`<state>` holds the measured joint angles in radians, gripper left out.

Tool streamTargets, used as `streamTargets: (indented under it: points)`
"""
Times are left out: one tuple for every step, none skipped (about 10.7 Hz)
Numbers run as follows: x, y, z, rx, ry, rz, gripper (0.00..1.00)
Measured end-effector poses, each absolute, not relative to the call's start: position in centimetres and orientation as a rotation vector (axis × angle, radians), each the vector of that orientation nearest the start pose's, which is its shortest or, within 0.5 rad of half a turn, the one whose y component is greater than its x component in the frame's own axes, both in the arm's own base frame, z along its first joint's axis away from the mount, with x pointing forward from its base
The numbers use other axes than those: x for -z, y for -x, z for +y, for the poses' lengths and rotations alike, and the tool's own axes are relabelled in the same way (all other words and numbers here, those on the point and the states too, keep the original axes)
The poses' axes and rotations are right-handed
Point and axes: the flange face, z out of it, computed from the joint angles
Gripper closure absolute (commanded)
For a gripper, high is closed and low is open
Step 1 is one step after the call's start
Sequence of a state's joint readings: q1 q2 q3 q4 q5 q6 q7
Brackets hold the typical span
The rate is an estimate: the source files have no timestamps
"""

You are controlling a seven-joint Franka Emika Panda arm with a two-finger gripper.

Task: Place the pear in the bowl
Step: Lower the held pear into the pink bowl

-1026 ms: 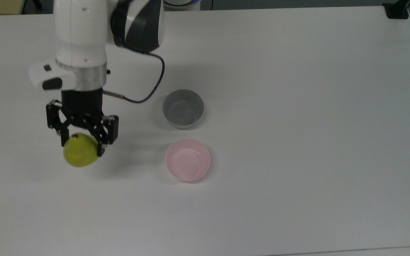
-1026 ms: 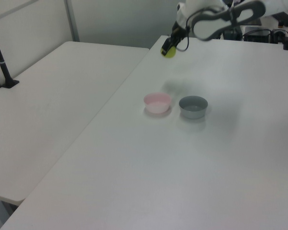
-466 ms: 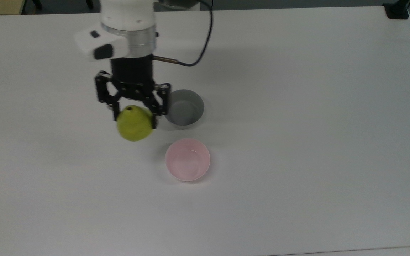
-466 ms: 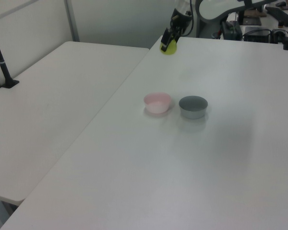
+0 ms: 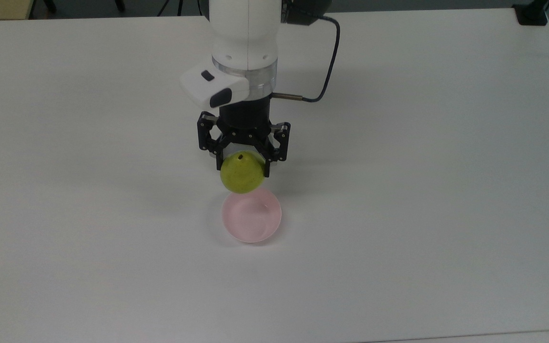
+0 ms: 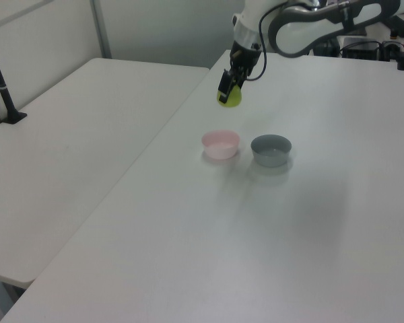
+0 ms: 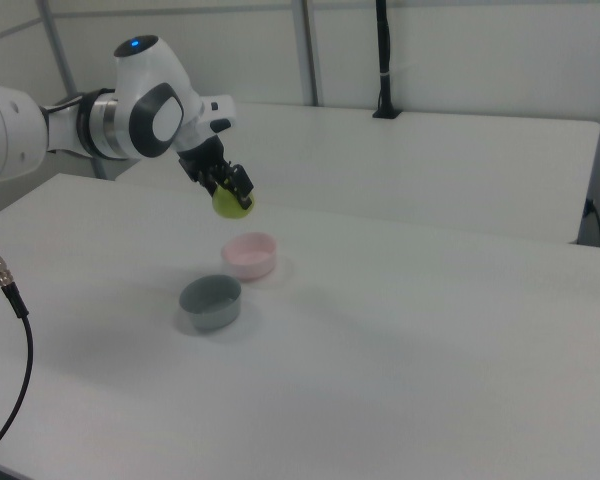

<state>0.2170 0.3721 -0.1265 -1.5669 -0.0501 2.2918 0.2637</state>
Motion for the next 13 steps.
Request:
streamTargets:
  points:
    - [-45.4,-69.7,7.7,0.567,3.109,0.194,0.58]
    - [-44.0,-70.0,8.1,0.568,3.110,0.182,0.58]
    - [-42.4,-70.3,8.5,0.567,3.112,0.172,0.58]
    - [-41.0,-70.6,8.6,0.568,3.114,0.166,0.57]
    - [-39.8,-71.0,8.7,0.573,3.114,0.162,0.57]
    - [-38.7,-71.3,8.7,0.588,3.111,0.159,0.56]
    - [-37.9,-71.5,8.7,0.598,3.110,0.159,0.53]
    - [-37.1,-71.6,8.6,0.590,3.114,0.160,0.53]
    - [-36.4,-71.7,8.5,0.578,3.120,0.161,0.52]
    - [-35.9,-71.7,8.5,0.572,3.123,0.160,0.47]
    - [-35.7,-71.8,8.5,0.581,3.120,0.159,0.38]
    - [-35.4,-71.8,8.5,0.580,3.121,0.158,0.27]
    - [-35.0,-71.9,8.5,0.574,3.124,0.157,0.15]
